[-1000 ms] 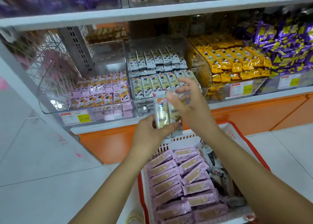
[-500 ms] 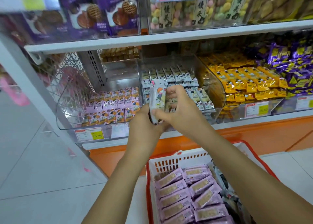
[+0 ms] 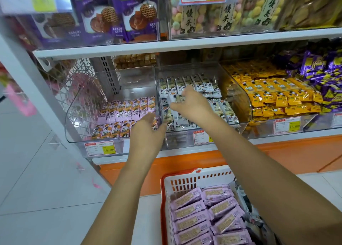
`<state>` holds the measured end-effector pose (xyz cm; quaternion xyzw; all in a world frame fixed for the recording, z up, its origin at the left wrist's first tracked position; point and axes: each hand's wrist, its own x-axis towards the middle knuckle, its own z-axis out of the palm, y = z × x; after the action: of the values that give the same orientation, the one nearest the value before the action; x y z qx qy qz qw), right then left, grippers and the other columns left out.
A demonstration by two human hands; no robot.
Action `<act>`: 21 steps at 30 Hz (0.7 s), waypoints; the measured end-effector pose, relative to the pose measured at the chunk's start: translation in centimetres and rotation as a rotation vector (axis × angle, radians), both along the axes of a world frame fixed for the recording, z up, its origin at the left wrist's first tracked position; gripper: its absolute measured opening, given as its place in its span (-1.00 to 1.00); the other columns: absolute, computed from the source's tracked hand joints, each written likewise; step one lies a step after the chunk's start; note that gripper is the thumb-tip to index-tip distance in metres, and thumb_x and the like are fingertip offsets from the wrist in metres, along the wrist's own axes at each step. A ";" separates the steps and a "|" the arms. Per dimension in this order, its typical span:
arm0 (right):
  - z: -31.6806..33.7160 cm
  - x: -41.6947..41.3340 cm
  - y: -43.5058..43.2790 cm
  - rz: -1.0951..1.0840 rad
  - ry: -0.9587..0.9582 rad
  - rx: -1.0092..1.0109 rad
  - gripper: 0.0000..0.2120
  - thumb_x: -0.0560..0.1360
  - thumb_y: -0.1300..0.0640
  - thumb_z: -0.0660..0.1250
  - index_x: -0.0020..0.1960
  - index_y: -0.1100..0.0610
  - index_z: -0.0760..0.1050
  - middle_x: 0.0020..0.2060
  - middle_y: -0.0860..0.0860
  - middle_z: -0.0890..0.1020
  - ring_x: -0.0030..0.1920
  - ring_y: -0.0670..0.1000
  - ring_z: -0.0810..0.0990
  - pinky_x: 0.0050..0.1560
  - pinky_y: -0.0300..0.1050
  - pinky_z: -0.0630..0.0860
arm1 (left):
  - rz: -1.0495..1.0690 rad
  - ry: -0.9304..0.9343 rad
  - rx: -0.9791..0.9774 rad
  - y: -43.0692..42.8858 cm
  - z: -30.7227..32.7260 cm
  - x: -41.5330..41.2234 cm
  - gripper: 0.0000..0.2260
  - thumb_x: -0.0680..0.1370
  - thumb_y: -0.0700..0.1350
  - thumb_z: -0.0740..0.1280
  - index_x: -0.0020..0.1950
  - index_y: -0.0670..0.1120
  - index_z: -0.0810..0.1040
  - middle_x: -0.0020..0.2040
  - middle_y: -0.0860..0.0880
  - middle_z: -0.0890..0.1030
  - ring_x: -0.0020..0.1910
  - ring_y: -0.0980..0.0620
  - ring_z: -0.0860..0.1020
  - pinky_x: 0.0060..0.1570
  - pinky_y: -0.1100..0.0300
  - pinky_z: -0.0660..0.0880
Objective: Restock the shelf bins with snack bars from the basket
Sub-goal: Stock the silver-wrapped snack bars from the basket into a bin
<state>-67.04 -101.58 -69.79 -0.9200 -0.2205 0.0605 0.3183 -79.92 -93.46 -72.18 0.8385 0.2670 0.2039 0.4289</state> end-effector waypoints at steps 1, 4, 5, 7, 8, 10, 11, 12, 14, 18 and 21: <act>-0.4 -0.1 0.7 0.003 -0.019 -0.045 -0.37 0.48 -0.13 0.35 0.39 0.18 0.24 0.10 0.12 0.55 0.01 0.13 0.57 -0.13 -0.03 0.50 | -0.008 0.025 0.036 -0.2 -0.2 0.1 -0.56 0.54 -0.14 0.35 0.40 -0.20 0.40 0.33 -0.14 0.50 0.26 -0.08 0.49 0.23 0.14 0.41; -1.7 -0.6 2.2 0.007 -0.088 -0.123 -0.37 0.51 -0.17 0.31 0.39 0.18 0.22 0.28 0.19 0.40 0.21 0.22 0.47 -0.04 0.00 0.45 | -0.028 0.054 0.159 -0.7 -0.6 0.3 -0.67 0.51 -0.15 0.38 0.26 -0.15 0.52 0.09 -0.10 0.63 0.02 -0.05 0.57 -0.19 0.32 0.33; -1.9 -0.9 2.3 0.009 -0.106 -0.127 -0.41 0.54 -0.17 0.27 0.38 0.17 0.23 0.30 0.20 0.37 0.23 0.23 0.45 -0.03 -0.01 0.42 | -0.031 0.056 0.177 -0.7 -0.7 0.4 -0.71 0.49 -0.14 0.40 0.21 -0.13 0.54 -0.01 -0.07 0.64 -0.09 -0.02 0.56 -0.30 0.32 0.28; -2.2 -1.3 2.0 0.025 -0.113 -0.092 -0.50 0.58 -0.15 0.18 0.36 0.16 0.27 0.29 0.20 0.37 0.21 0.24 0.45 0.01 0.01 0.43 | -0.040 0.055 0.199 -0.5 -0.9 0.5 -0.71 0.46 -0.10 0.44 0.16 -0.11 0.55 -0.17 -0.01 0.58 -0.27 0.07 0.48 -0.43 0.32 0.24; -2.4 -1.4 1.7 0.040 -0.110 -0.061 -0.55 0.60 -0.14 0.15 0.34 0.15 0.31 0.28 0.20 0.38 0.16 0.22 0.48 0.02 0.02 0.46 | -0.047 0.055 0.217 -0.4 -1.0 0.6 -0.70 0.46 -0.08 0.44 0.15 -0.11 0.54 -0.20 0.01 0.54 -0.30 0.08 0.44 -0.44 0.36 0.23; -2.5 -1.7 0.7 0.085 -0.123 -0.026 -0.62 0.62 -0.08 0.13 0.32 0.14 0.36 0.25 0.19 0.41 0.07 0.18 0.52 -0.02 -0.01 0.48 | -0.051 0.063 0.253 -0.2 -1.3 0.9 -0.67 0.46 -0.02 0.44 0.16 -0.14 0.53 -0.18 -0.03 0.55 -0.27 0.01 0.44 -0.40 0.29 0.26; -2.5 -1.8 0.3 0.111 -0.131 -0.020 -0.64 0.62 -0.05 0.13 0.33 0.12 0.37 0.25 0.18 0.43 0.06 0.16 0.53 -0.02 -0.04 0.47 | -0.046 0.064 0.265 0.0 -1.5 1.2 -0.66 0.47 0.00 0.43 0.16 -0.16 0.53 -0.15 -0.07 0.58 -0.24 -0.03 0.46 -0.36 0.21 0.29; -2.5 -1.8 -0.1 0.137 -0.129 -0.014 -0.65 0.63 -0.03 0.13 0.34 0.10 0.38 0.25 0.16 0.43 0.07 0.14 0.53 -0.01 -0.06 0.45 | -0.037 0.063 0.272 0.2 -1.6 1.4 -0.67 0.49 0.01 0.41 0.14 -0.16 0.53 -0.14 -0.10 0.61 -0.23 -0.07 0.49 -0.33 0.18 0.31; -2.4 -1.7 -0.8 0.178 -0.094 0.006 -0.66 0.63 -0.02 0.14 0.35 0.07 0.40 0.27 0.12 0.46 0.12 0.12 0.53 0.05 -0.07 0.44 | -0.008 0.060 0.270 0.5 -2.1 1.8 -0.72 0.52 0.03 0.37 0.07 -0.16 0.54 -0.16 -0.13 0.63 -0.23 -0.13 0.53 -0.32 0.13 0.37; -2.0 -2.0 -2.6 0.170 -0.065 0.118 -0.70 0.61 -0.01 0.19 0.28 0.07 0.48 0.24 0.05 0.52 0.15 0.06 0.52 0.12 -0.05 0.47 | 0.049 0.035 0.280 0.7 -3.0 2.4 -0.73 0.55 0.05 0.32 0.01 -0.16 0.54 -0.13 -0.14 0.63 -0.14 -0.17 0.58 -0.25 0.07 0.46; -1.7 -2.8 -4.9 0.132 -0.121 0.239 -0.80 0.59 0.06 0.23 0.11 0.11 0.56 0.08 -0.01 0.59 -0.07 -0.05 0.56 -0.15 -0.17 0.42 | 0.100 0.002 0.288 0.1 -3.3 2.6 -0.57 0.56 0.01 0.32 0.36 -0.17 0.41 0.27 -0.15 0.51 0.21 -0.16 0.48 0.07 0.06 0.42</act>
<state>-69.82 -106.48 -71.48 -0.8609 -0.3050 -0.0012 0.4072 -77.33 -93.33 -75.52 0.8772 0.2770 0.2604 0.2933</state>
